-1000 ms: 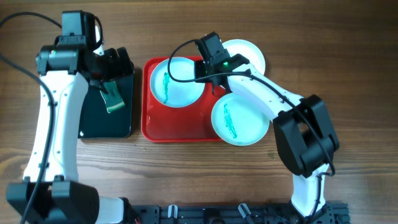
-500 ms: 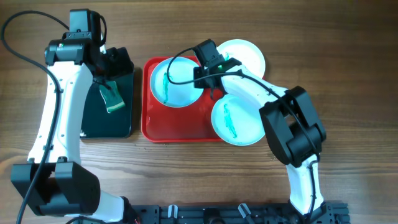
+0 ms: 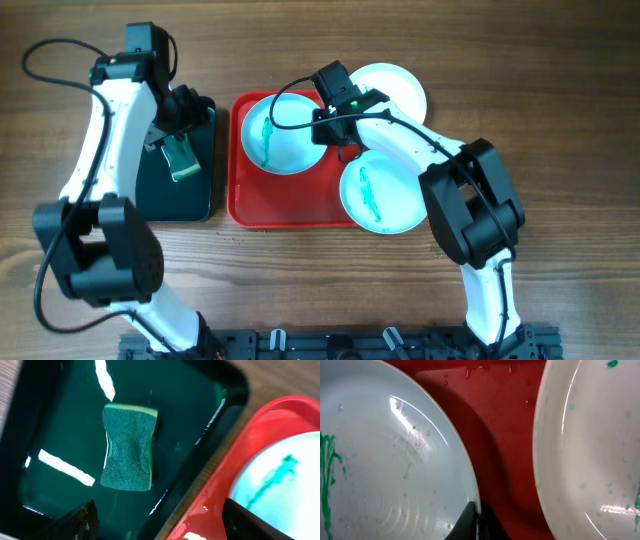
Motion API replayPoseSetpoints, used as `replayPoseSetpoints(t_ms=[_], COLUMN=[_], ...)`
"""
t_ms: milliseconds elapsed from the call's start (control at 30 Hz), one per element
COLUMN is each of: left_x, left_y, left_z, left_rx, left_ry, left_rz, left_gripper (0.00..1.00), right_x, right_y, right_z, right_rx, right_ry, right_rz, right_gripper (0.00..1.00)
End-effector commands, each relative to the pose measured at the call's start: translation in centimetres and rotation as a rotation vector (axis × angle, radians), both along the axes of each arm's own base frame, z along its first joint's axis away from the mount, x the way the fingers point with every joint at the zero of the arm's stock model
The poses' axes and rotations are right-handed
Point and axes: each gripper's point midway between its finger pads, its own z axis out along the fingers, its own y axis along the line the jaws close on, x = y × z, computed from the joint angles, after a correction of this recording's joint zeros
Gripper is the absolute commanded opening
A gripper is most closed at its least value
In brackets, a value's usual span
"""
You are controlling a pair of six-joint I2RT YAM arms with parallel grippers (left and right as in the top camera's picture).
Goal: Clean dirty plates on tray and stack at the side
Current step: 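Reach the left gripper to the sponge and the right gripper to the left plate rim, then grasp the green sponge with the left gripper and lift it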
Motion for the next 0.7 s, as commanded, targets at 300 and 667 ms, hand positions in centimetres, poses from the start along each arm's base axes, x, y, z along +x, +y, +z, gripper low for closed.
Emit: replayPoseSetpoints(t_ms=[300,667], left_x=[-1.2,-1.1], left_y=[3.1,3.0], left_z=[-6.0,-9.7], left_rx=[0.047,0.047], left_ry=[0.181,0.154], left_rz=[0.042,-0.005], left_gripper=[0.56,0.41], right_x=[-1.5,-1.5], right_y=[0.1,0.1], right_z=[-2.0,-2.0], right_rx=[-0.015,-0.015], right_ry=[0.063,0.062], right_rz=[0.032,0.032], right_gripper=[0.05,0.05])
